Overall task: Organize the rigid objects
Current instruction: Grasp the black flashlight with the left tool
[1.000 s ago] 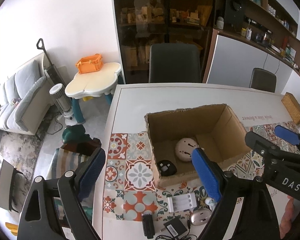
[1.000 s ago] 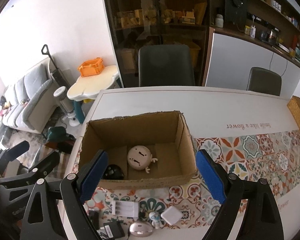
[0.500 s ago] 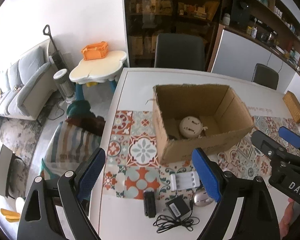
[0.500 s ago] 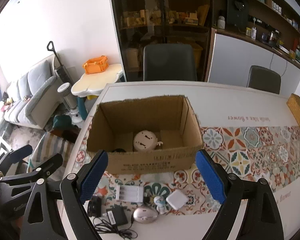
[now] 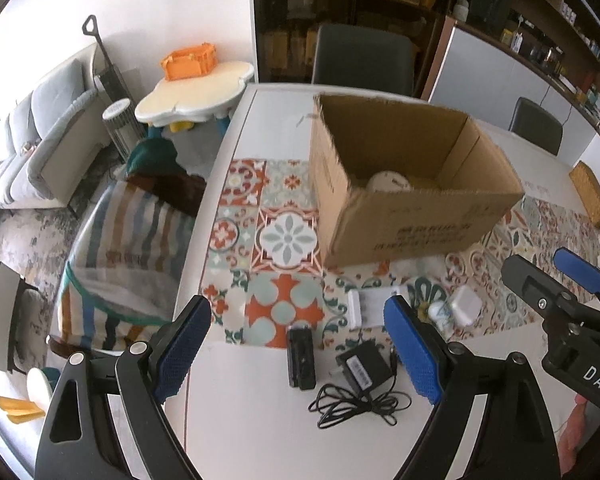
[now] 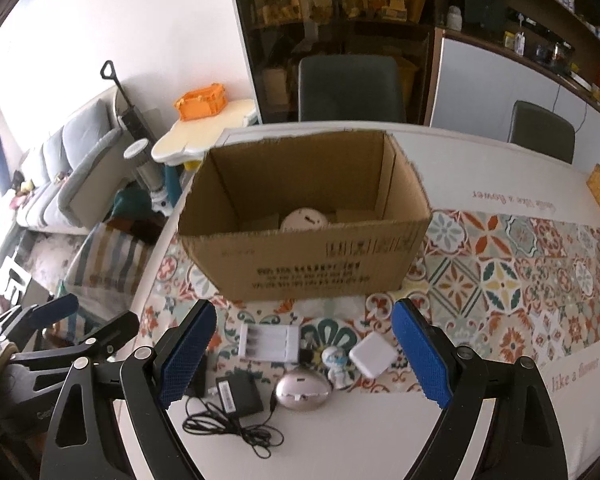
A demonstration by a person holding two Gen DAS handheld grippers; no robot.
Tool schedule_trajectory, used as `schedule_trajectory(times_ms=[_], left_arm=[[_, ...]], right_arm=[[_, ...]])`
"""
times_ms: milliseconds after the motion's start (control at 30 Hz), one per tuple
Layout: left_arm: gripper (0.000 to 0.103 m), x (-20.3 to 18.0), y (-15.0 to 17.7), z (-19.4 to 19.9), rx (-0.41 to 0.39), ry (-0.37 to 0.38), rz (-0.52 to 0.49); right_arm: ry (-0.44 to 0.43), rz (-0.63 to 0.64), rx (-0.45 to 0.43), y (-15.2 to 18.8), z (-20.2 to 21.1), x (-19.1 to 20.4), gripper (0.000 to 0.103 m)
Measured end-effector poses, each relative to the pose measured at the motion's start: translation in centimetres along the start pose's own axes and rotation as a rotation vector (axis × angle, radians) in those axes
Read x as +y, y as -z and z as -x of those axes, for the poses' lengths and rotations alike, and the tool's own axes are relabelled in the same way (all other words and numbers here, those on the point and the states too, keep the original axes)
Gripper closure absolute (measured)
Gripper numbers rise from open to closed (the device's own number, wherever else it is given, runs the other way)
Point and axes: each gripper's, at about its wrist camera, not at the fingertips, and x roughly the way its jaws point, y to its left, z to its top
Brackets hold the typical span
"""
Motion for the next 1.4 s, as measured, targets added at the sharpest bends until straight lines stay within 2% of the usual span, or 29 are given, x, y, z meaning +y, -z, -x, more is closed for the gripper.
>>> schedule_trajectory(times_ms=[433, 733, 1167, 1400], left_arm=[[0.015, 0.6, 2.7, -3.5, 0.114, 0.020, 0.013], [0.019, 0.8, 4.0, -7.4, 0.211, 0.022, 0.025], [0.034, 0.9, 4.5, -13.3, 0.326, 0.037, 0.043], [0.046, 0.6, 4.4, -14.7, 0.346, 0.032, 0.043]], right_arm=[[-0.020, 0.024, 0.138, 3.3, -3.8, 0.8, 0.014], [-0.003, 0.043, 0.237, 5.2, -6.9, 1.0, 0.014], [0.022, 0.087, 0.304, 5.9, -10.5, 1.7, 0.014], [0.020, 0.107, 0.321, 5.9, -11.4, 2.2, 0.014]])
